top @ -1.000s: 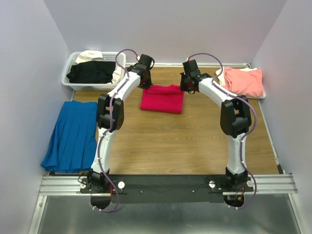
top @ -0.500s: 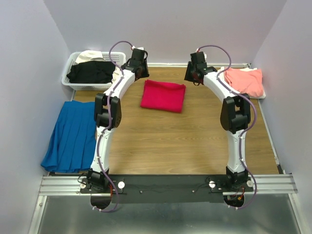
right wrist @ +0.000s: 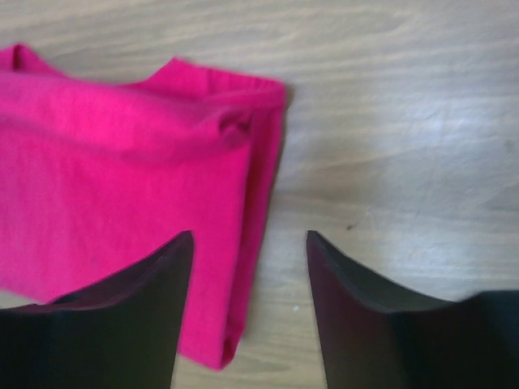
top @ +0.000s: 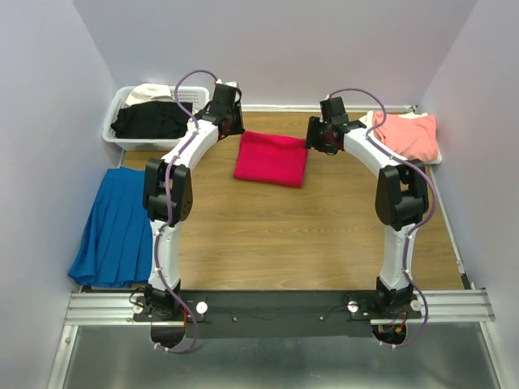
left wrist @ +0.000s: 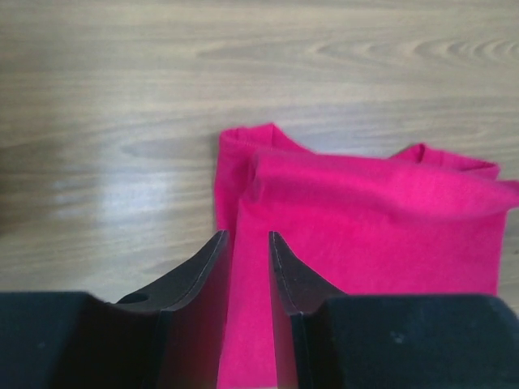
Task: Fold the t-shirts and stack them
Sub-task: Put the neatly folded tshirt into the corner of the board with the right arm
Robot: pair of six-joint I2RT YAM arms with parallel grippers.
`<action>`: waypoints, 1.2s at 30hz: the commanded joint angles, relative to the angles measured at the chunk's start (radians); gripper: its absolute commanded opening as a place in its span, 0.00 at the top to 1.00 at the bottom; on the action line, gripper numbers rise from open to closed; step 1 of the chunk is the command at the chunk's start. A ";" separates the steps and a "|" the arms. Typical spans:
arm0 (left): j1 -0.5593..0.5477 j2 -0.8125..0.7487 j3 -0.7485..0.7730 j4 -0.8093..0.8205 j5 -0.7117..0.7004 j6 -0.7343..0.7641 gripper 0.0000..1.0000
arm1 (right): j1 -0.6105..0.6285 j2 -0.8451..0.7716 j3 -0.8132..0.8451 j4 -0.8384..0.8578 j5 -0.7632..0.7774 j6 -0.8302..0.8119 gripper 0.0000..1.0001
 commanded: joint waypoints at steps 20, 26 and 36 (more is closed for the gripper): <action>-0.008 -0.318 -0.326 0.002 -0.043 0.053 0.67 | -0.018 0.021 -0.228 0.276 -0.305 0.065 0.21; -0.008 -0.362 -0.314 -0.021 -0.052 0.065 0.67 | -0.038 0.030 -0.287 0.327 -0.307 0.067 0.22; -0.007 -0.384 -0.294 -0.054 -0.060 0.078 0.67 | -0.047 0.119 -0.278 0.373 -0.422 0.073 0.23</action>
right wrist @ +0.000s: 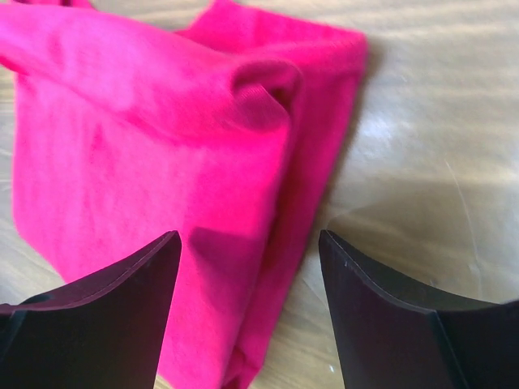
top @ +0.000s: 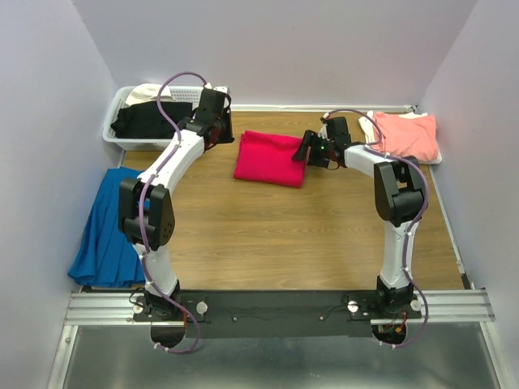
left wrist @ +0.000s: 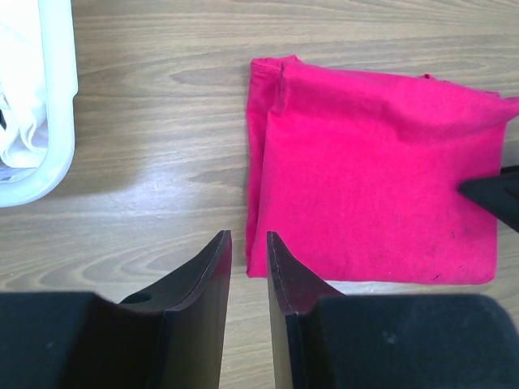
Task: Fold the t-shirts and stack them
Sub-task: Put the neatly folded tshirt into the corner of the board with the right arm
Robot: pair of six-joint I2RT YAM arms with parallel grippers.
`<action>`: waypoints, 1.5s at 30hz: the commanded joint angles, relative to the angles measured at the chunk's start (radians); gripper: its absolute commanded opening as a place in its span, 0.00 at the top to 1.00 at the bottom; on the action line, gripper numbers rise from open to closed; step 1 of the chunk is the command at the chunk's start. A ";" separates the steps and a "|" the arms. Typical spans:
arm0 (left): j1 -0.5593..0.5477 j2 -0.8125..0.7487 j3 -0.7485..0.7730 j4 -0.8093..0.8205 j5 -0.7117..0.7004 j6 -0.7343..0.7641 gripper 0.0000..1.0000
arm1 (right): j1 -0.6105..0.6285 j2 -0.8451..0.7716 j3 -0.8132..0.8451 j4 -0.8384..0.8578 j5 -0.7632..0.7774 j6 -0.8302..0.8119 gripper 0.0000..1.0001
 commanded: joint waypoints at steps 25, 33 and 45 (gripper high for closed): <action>0.013 -0.105 0.011 -0.061 -0.056 0.029 0.67 | -0.053 0.106 0.248 -0.307 0.217 -0.137 0.99; 0.013 -0.095 0.002 -0.050 -0.033 0.018 0.68 | -0.171 0.062 0.352 -0.432 0.381 -0.266 0.99; 0.013 -0.050 0.022 -0.050 0.005 0.007 0.69 | -0.261 0.158 0.609 -0.472 0.564 -0.385 0.99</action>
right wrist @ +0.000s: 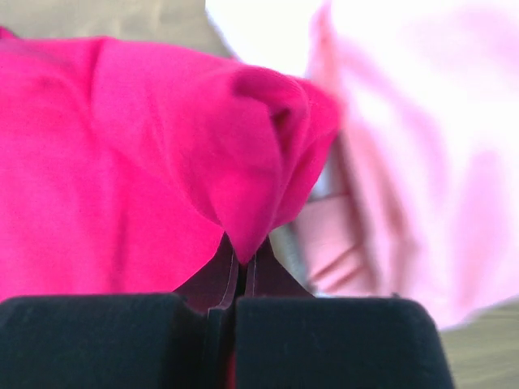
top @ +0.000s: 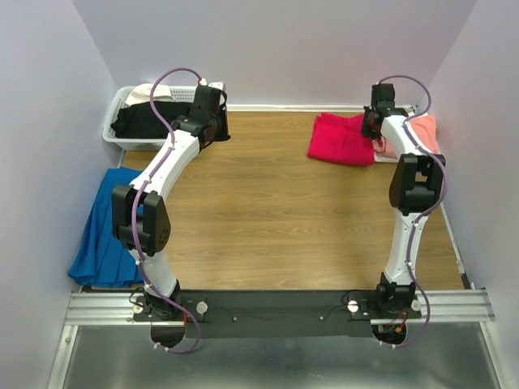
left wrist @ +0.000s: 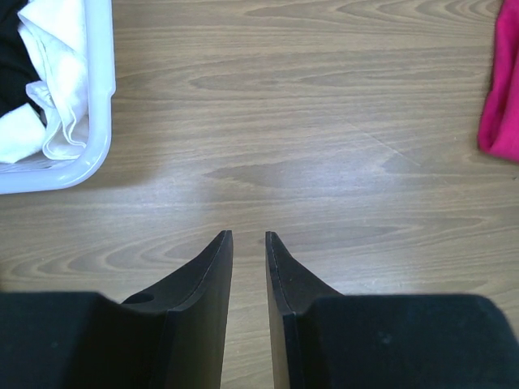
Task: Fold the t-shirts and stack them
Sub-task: Put the neatly folded tshirt into the corner of the board with the right arm
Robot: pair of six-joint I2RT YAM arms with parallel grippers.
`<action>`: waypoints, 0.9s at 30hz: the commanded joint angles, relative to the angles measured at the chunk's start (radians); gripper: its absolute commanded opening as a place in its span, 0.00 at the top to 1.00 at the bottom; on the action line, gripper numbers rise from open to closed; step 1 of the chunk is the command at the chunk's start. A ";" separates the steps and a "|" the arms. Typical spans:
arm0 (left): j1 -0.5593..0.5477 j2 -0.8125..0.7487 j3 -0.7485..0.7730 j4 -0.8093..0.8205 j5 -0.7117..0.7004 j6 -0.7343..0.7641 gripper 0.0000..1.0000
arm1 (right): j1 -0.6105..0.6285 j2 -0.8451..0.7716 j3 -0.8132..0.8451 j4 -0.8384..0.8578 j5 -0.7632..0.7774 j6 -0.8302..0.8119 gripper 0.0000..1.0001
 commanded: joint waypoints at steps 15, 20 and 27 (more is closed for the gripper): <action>0.006 0.048 0.050 -0.012 0.035 -0.012 0.69 | -0.079 0.006 0.304 -0.058 0.154 -0.070 0.99; 0.006 0.082 0.083 -0.016 0.055 -0.014 0.69 | -0.135 -0.048 0.309 -0.056 0.154 -0.075 0.99; 0.002 0.121 0.127 -0.027 0.065 -0.023 0.70 | -0.209 -0.077 0.338 -0.056 0.163 -0.058 0.99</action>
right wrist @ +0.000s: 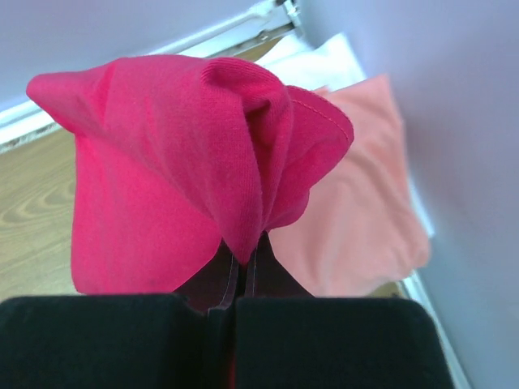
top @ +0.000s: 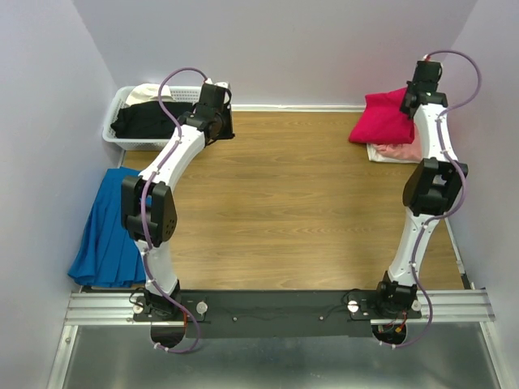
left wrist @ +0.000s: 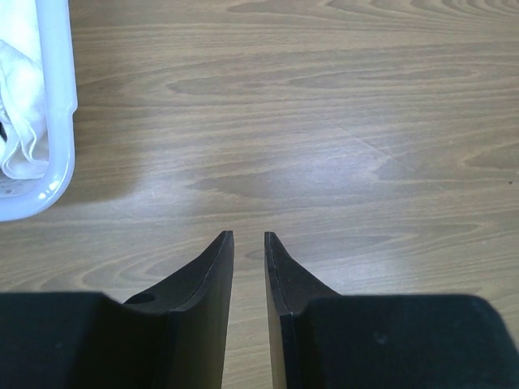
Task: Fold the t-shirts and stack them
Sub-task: Put the neatly folded tshirt into the corner of the board with the right arm
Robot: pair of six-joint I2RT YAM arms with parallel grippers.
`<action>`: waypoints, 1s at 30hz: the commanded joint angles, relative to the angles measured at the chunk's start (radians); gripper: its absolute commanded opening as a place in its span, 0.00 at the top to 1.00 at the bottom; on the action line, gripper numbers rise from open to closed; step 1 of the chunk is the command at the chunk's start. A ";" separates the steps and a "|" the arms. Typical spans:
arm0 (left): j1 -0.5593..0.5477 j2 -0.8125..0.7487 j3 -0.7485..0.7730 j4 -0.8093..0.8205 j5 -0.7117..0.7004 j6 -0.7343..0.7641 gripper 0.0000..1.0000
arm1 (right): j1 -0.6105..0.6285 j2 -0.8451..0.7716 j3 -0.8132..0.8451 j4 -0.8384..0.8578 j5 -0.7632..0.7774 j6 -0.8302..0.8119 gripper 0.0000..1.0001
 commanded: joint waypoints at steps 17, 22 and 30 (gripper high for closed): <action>-0.003 0.057 0.083 -0.029 0.026 -0.023 0.70 | -0.107 0.072 0.046 0.019 0.181 0.059 0.98; -0.003 0.058 0.089 -0.043 0.023 -0.025 0.70 | -0.113 0.118 0.070 0.019 0.278 0.072 0.60; -0.008 0.058 0.070 -0.027 0.025 -0.031 0.71 | -0.110 0.014 0.044 0.017 0.244 0.121 0.43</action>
